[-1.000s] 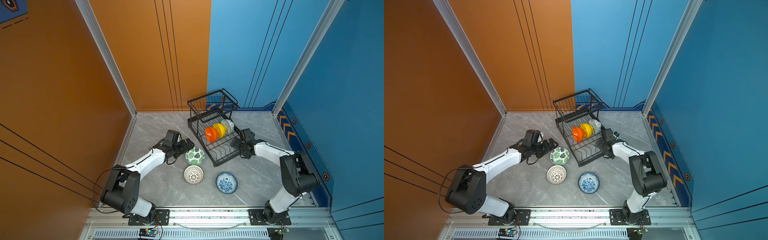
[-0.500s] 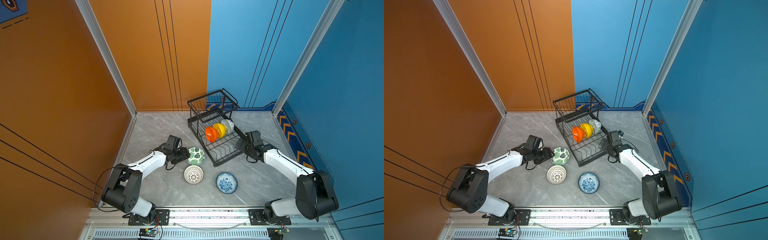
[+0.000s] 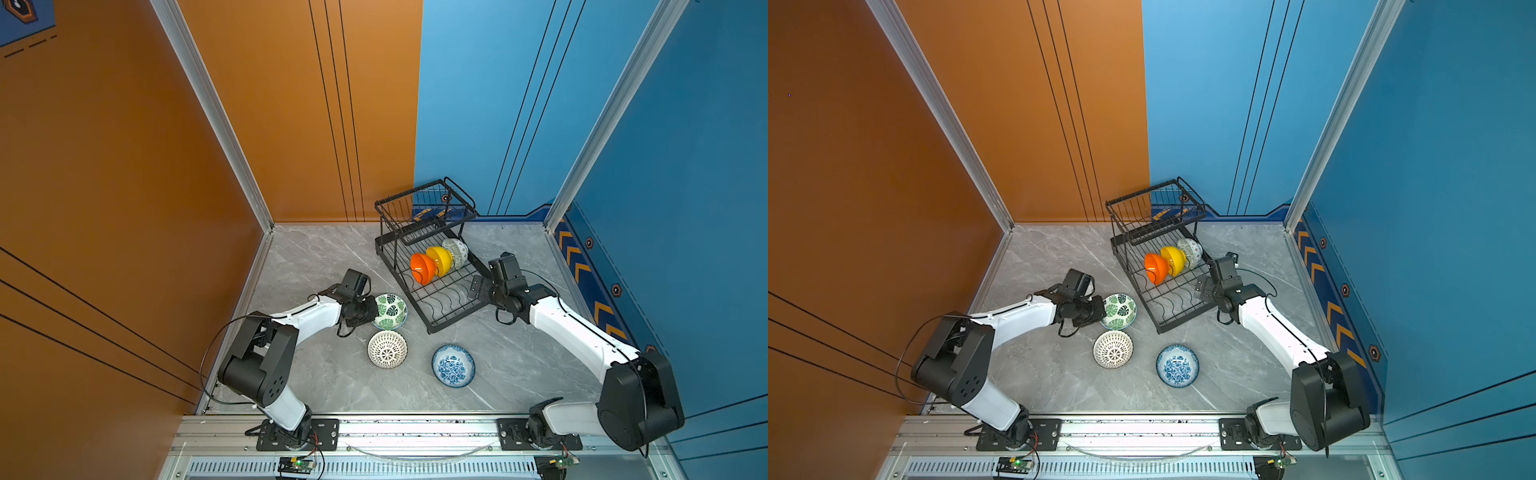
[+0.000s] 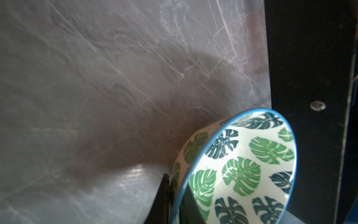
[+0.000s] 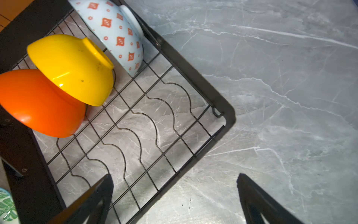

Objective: Load bowls into a dish rack
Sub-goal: Pick up the bowl from the center of the table.

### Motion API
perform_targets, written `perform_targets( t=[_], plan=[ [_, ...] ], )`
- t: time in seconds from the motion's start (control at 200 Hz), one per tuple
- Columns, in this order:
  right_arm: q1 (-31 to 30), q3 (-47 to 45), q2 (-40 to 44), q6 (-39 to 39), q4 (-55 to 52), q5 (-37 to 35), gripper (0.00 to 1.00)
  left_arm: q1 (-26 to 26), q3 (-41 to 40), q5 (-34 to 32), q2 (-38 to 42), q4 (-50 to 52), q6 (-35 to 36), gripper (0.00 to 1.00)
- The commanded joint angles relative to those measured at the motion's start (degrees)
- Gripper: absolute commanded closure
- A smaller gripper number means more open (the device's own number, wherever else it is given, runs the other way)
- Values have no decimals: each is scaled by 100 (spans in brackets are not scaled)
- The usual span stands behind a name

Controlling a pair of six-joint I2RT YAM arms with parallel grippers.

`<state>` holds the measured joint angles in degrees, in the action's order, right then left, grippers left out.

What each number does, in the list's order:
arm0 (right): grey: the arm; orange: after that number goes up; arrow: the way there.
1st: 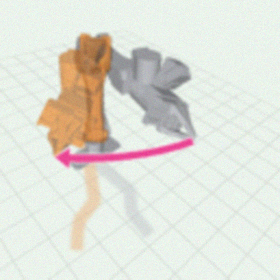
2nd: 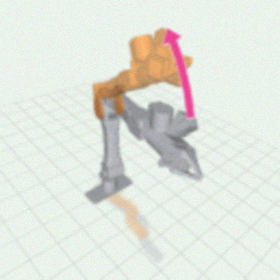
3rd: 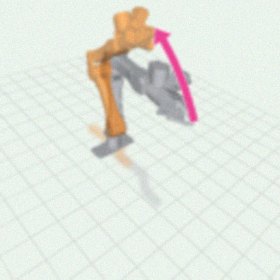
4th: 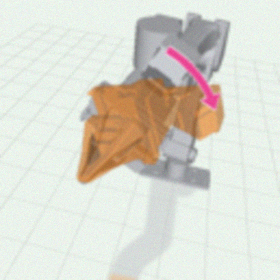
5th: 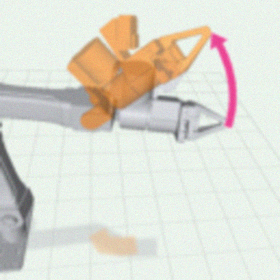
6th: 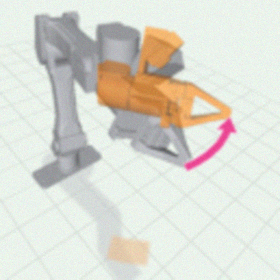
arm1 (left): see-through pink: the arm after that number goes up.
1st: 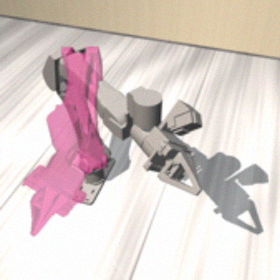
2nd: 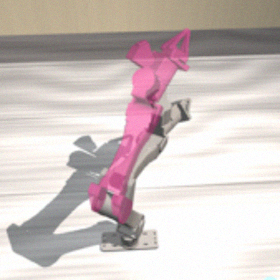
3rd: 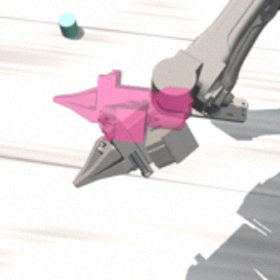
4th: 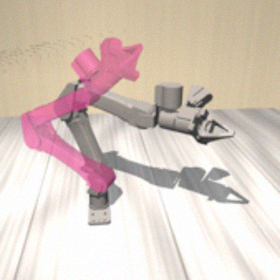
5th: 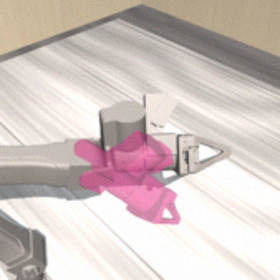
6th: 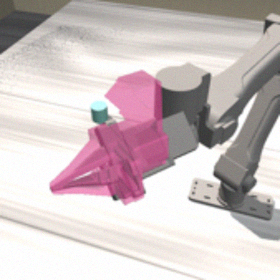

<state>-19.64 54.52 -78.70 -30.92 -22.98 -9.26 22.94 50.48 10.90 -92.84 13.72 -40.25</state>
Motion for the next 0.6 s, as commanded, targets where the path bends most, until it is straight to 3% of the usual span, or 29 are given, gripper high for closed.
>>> perform_targets(
  t=[0.0,0.05,0.245,0.596],
  plan=[
    [-189,213,-175,165,-93,-94,0,-30,95,-170,-132,132,34,93],
    [-284,270,-234,144,-83,-119,0,-60,98,-168,-126,77,19,100],
    [-637,620,-477,86,-14,-112,0,-236,67,-104,28,-182,-109,100],
    [-1046,1358,-454,143,-207,277,1,-492,-588,-7,1557,-1588,-951,100]
  ],
)
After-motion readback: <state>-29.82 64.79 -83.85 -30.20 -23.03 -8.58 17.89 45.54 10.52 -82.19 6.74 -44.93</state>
